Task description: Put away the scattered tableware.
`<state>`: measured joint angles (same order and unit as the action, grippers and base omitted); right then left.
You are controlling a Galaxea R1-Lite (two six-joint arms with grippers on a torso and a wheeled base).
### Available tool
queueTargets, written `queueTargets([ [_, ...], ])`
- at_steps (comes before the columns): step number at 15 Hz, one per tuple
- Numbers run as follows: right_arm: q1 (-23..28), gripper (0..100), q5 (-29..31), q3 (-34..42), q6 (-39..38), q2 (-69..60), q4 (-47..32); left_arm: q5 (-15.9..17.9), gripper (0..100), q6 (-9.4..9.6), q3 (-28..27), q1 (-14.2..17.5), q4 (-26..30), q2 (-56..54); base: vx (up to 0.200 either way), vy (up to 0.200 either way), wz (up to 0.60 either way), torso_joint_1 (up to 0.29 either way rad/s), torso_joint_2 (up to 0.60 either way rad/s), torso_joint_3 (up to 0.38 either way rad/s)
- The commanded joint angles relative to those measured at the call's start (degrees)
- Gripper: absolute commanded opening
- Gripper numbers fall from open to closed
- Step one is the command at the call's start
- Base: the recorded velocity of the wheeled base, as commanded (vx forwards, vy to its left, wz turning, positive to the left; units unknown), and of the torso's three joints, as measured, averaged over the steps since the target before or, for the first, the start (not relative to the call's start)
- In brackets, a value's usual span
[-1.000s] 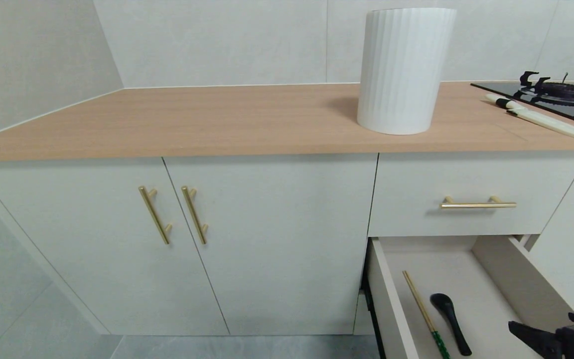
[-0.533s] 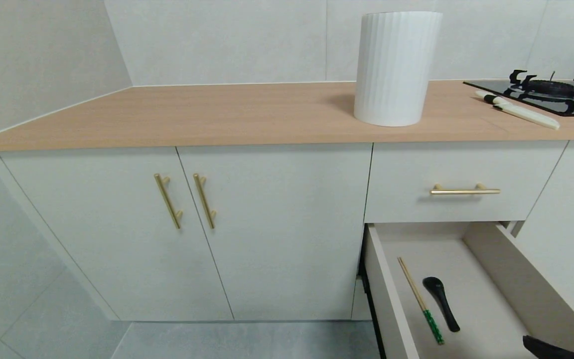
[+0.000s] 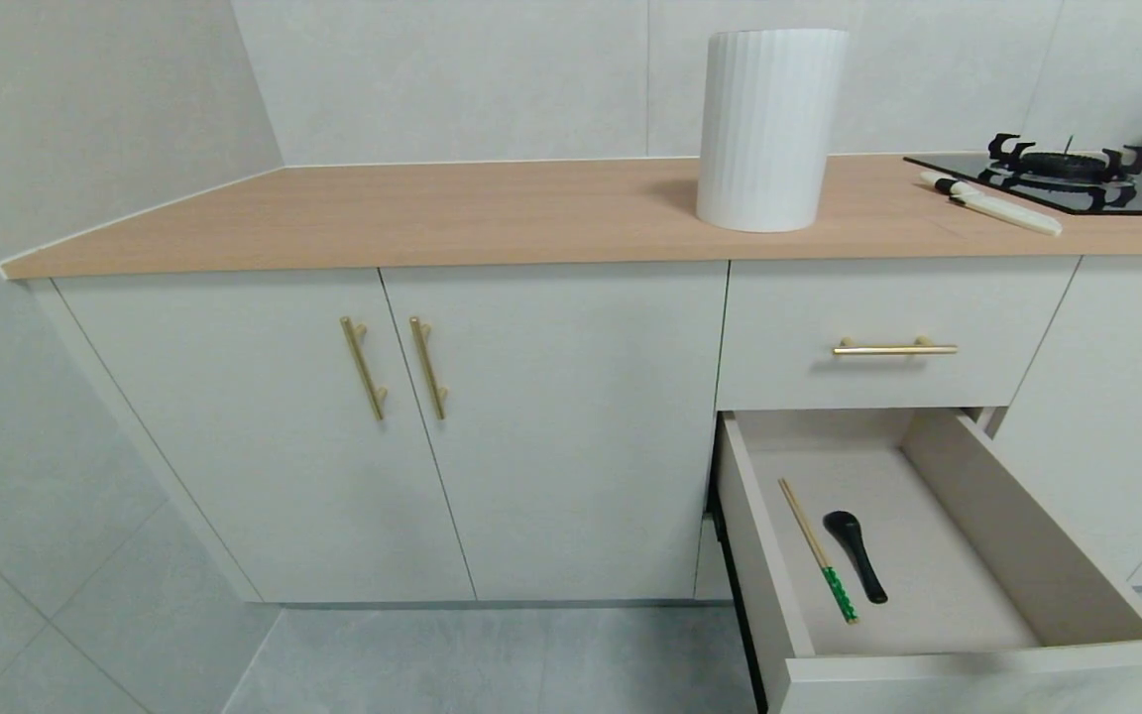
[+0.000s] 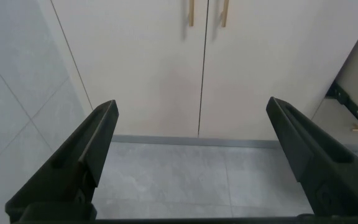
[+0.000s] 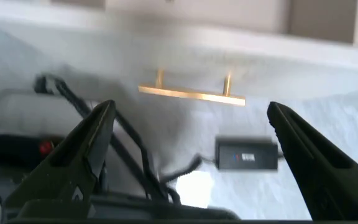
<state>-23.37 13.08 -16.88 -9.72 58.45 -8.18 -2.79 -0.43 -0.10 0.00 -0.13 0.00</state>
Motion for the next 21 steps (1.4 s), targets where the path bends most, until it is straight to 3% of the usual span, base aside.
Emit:
queueTargets([
  [1,-1.06,100,-0.86,0.10,-0.39,4.74,-0.26,-0.02,100,-0.01,0.01,0.00,-0.04,0.00,0.000,0.000,0.00,0.000,0.00,0.000],
  [4,-0.98,100,-4.03,0.01,-3.03,10.45,1.24,-0.02,100,-0.01,0.01,0.00,-0.04,0.00,0.000,0.000,0.00,0.000,0.00,0.000],
  [7,-0.80,100,-4.12,0.18,-4.35,14.58,7.21,-0.02,100,-0.01,0.01,0.00,-0.04,0.00,0.000,0.000,0.00,0.000,0.00,0.000],
  [21,4.30,100,-3.68,-4.56,-2.85,27.06,14.07,-0.02,100,-0.01,0.01,0.00,-0.04,0.00,0.000,0.000,0.00,0.000,0.00,0.000],
])
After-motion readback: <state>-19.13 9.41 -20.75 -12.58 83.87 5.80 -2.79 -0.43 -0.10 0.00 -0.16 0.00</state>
